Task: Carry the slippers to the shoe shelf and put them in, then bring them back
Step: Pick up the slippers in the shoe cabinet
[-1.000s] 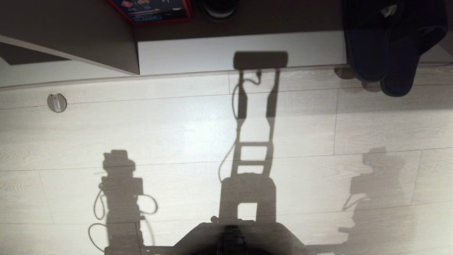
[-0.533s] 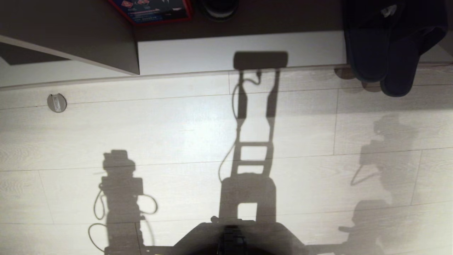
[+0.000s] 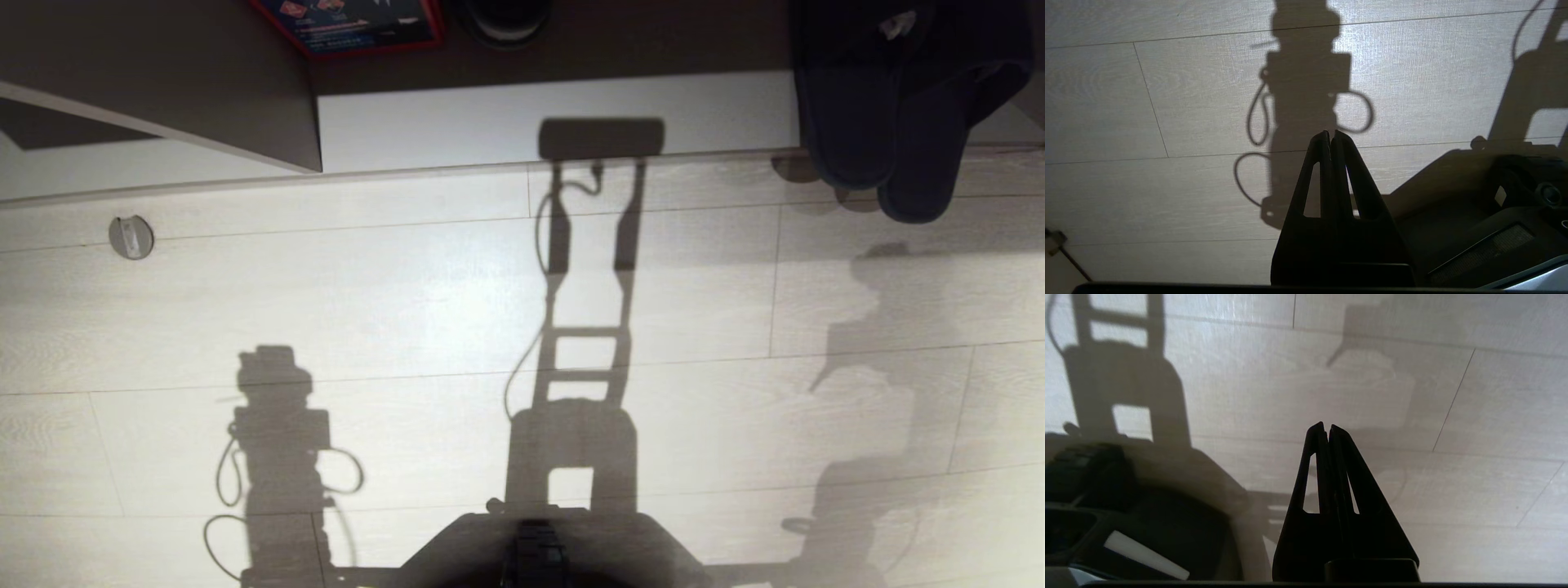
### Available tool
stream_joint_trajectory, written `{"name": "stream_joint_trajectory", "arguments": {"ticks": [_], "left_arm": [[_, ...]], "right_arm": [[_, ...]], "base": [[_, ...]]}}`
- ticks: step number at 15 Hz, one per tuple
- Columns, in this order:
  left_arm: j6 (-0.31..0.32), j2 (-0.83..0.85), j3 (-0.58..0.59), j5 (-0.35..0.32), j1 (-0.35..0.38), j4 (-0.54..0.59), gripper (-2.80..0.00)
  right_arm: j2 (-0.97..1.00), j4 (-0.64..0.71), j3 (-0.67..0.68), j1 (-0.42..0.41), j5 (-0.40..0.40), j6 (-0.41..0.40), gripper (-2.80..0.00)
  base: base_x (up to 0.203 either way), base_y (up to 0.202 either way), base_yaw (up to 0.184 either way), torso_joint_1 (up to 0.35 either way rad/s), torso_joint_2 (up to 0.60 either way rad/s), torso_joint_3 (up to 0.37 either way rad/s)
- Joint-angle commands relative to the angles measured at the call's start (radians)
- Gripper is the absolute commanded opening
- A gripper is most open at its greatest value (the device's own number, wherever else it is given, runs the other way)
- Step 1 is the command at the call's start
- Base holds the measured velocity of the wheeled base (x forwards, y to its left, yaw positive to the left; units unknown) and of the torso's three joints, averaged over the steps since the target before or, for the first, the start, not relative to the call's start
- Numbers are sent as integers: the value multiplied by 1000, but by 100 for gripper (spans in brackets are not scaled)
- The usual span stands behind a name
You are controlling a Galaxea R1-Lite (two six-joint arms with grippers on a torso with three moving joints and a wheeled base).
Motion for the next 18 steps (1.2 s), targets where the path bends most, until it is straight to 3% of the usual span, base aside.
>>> {"name": "stream_joint_trajectory", "arguments": {"ticks": [1,7,10,13,18], "left_arm": [[2,0,-1,1,0,0,-280],[2,0,-1,1,0,0,-280],[0,0,-1,1,0,0,-280],[1,0,1,1,0,0,-280],[0,0,-1,1,0,0,-280]], "right_arm": [[79,3,12,2,-7,-3,-280],[263,-32,47,-7,-28,6,-280],[406,-235,92,-49,-44,6,-280],[488,-553,198,-93,-46,-3,-280],[581,-845,227,-115,-46,6,-280]], "base": [[0,0,0,0,0,0],[0,0,0,0,0,0],[0,0,0,0,0,0],[0,0,0,0,0,0],[0,0,0,0,0,0]]}}
